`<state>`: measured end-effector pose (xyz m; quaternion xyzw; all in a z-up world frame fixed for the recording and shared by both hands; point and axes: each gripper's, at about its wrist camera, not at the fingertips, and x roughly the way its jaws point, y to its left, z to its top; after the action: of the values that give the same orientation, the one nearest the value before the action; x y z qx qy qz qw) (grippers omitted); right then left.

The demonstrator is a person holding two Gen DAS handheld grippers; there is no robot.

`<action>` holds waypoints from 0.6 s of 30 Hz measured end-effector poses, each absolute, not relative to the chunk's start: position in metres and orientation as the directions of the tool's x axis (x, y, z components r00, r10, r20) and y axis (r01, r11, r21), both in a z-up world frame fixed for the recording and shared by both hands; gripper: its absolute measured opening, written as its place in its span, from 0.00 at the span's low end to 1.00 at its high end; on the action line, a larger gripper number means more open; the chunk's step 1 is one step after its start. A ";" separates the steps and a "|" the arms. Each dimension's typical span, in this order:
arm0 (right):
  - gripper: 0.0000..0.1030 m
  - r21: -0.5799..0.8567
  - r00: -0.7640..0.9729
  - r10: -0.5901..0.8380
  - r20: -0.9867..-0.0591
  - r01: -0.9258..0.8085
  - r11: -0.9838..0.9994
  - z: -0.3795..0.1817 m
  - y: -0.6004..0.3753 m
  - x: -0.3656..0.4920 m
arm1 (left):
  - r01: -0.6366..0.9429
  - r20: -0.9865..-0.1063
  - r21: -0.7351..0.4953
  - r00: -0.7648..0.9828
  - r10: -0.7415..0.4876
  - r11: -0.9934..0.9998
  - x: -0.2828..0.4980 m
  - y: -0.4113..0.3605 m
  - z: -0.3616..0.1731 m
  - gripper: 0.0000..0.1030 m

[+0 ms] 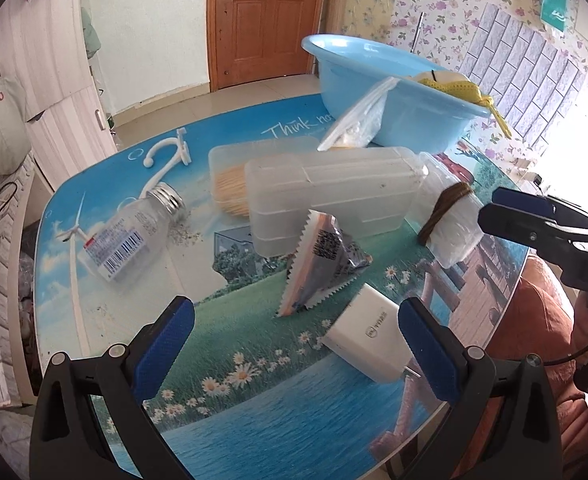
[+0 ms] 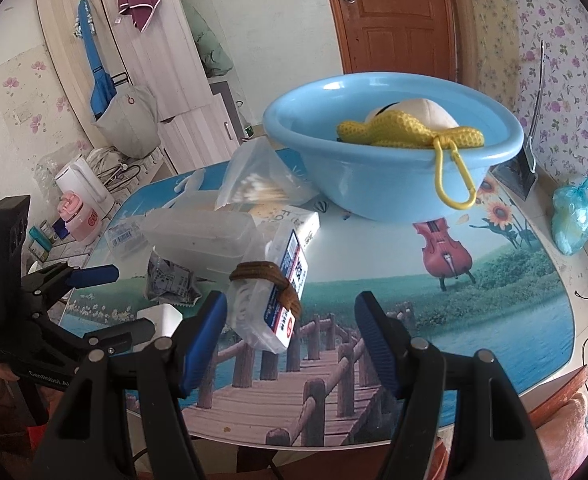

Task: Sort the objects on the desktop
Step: 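Move both tools back toward the clear box and white charger, then grasp the small clear container with the right tool while the left tool grasps the white charger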

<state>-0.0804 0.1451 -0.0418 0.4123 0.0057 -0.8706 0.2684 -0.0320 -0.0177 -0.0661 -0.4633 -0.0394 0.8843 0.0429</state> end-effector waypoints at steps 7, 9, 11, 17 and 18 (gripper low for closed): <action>0.64 0.228 -0.491 -0.490 -0.720 0.499 -0.836 -0.045 0.135 -0.078 | -0.106 -0.835 -0.133 -0.524 0.169 -0.986 -0.024 0.004 -0.078 0.99; 0.64 0.224 -0.483 -0.488 -0.727 0.506 -0.833 -0.049 0.131 -0.079 | -0.115 -0.843 -0.122 -0.512 0.164 -0.986 -0.024 0.011 -0.083 0.99; 0.64 0.214 -0.482 -0.485 -0.730 0.513 -0.831 -0.051 0.128 -0.078 | -0.124 -0.845 -0.109 -0.511 0.158 -0.986 -0.023 0.016 -0.085 0.99; 0.37 0.200 -0.467 -0.478 -0.744 0.527 -0.826 -0.056 0.127 -0.079 | -0.141 -0.838 -0.065 -0.530 0.130 -0.988 -0.022 0.019 -0.080 0.62; 0.31 0.204 -0.459 -0.481 -0.747 0.530 -0.823 -0.056 0.128 -0.079 | -0.138 -0.837 -0.065 -0.532 0.129 -0.988 -0.021 0.018 -0.081 0.62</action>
<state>-0.0795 0.1282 -0.0564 0.4275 0.0287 -0.8538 0.2958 -0.0213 0.0181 -0.0806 -0.4779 0.0047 0.8751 0.0763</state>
